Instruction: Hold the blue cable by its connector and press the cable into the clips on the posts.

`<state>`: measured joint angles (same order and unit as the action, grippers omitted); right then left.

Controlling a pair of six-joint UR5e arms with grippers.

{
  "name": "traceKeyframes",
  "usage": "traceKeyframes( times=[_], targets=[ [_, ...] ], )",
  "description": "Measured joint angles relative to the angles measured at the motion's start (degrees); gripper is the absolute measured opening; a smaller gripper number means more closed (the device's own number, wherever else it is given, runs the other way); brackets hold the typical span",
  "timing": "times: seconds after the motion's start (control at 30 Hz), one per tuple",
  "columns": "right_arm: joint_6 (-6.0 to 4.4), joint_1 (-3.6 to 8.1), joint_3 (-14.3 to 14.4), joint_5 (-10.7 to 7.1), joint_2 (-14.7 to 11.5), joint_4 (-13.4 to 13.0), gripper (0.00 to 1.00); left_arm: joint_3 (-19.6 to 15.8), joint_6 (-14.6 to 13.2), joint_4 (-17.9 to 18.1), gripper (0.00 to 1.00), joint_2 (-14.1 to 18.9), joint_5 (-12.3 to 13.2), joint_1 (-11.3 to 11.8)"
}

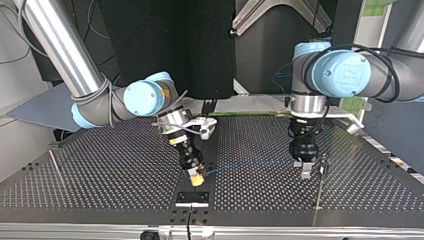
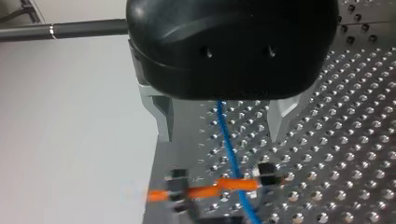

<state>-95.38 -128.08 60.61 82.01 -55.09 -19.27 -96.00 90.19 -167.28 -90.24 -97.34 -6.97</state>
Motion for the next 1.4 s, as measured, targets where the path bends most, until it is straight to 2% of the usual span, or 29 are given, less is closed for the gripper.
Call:
traceKeyframes(
  times=[0.17,0.57,0.6,0.63,0.67,1.0,1.17,1.4],
  targets=[
    [0.0,-0.01,0.0,0.0,0.0,0.0,0.0,0.5,0.1,0.3,1.0,-1.2,-0.3,-0.6],
    [0.0,0.06,0.0,0.0,0.1,0.0,0.0,1.2,-0.4,0.6,1.0,-1.4,-1.6,-1.0],
    [0.0,0.05,0.0,0.0,0.1,0.0,0.0,1.2,-0.4,0.6,0.31,-1.4,-1.6,-1.0],
    [0.0,0.05,0.0,0.0,0.1,0.0,0.0,1.2,-0.6,0.6,0.31,-1.4,-1.6,-1.1],
    [0.0,0.04,0.0,0.0,0.1,0.0,0.0,1.2,-0.8,0.5,0.0,-1.4,-1.8,-1.2],
    [0.0,0.04,0.0,0.0,0.1,0.1,0.0,1.1,-5.5,0.8,0.0,-1.4,-6.3,-2.5],
    [0.01,0.06,0.3,0.03,0.1,0.1,0.0,1.1,-5.9,0.8,0.0,-1.4,-7.5,-2.9],
    [0.0,0.06,0.9,0.09,0.1,0.0,0.0,-0.7,-5.6,2.4,0.0,-1.6,-7.4,-3.7]
  ],
)
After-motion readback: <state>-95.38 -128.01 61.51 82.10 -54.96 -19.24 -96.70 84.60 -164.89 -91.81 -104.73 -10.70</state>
